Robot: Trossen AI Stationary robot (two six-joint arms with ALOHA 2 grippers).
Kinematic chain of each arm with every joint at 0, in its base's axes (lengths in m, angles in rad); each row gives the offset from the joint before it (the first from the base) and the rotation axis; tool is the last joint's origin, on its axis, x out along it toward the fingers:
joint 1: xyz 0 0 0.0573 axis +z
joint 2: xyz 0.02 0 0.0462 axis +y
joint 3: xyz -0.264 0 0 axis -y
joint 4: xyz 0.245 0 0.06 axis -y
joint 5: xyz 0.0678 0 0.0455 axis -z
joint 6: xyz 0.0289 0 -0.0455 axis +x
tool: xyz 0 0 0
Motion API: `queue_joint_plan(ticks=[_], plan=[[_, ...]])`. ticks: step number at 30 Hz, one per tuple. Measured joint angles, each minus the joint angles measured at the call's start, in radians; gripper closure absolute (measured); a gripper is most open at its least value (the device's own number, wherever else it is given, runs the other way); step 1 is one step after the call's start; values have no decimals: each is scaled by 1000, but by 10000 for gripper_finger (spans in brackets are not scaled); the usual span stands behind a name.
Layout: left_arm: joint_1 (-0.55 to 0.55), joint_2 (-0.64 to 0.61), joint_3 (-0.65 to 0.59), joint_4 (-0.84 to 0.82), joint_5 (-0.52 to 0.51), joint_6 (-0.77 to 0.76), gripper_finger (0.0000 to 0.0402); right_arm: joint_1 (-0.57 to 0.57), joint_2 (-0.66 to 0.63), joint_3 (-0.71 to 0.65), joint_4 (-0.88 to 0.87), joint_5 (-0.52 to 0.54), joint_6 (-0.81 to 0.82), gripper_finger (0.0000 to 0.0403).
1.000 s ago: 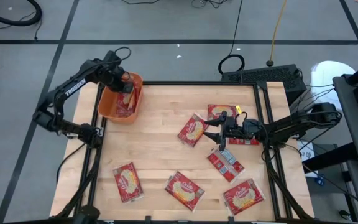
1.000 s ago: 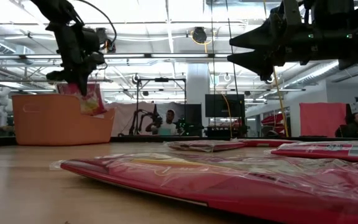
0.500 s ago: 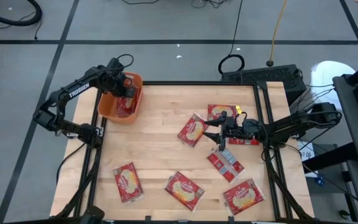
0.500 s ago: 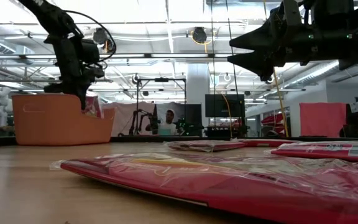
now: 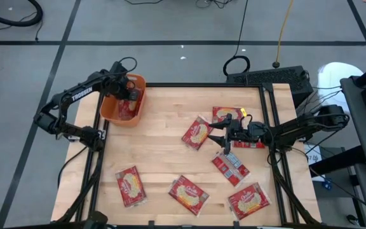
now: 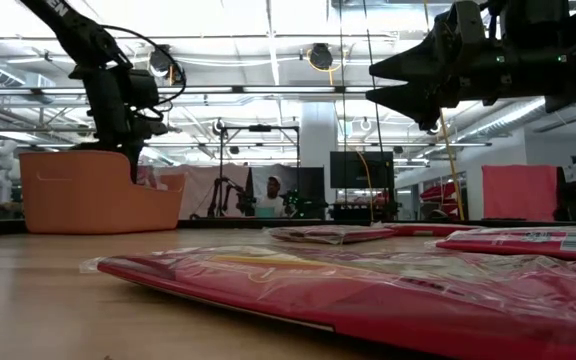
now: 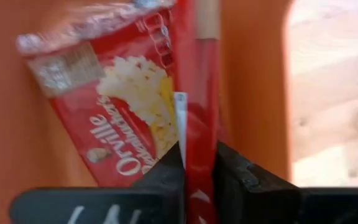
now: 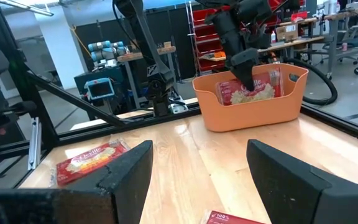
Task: Sort popcorn bags into baskets
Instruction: Put the red popcorn bag into the orange bin
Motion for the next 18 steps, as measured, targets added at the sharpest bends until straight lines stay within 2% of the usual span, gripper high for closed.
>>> queue_joint_plan(ticks=[12, 18], plan=[[-8, 0, 1, -37, -154, 25, 220, 0, 0, 0, -17, -1, -2, 151], [-69, -2, 2, -36, -233, 53, 192, 0, 0, 0, -21, -1, -2, 151]])
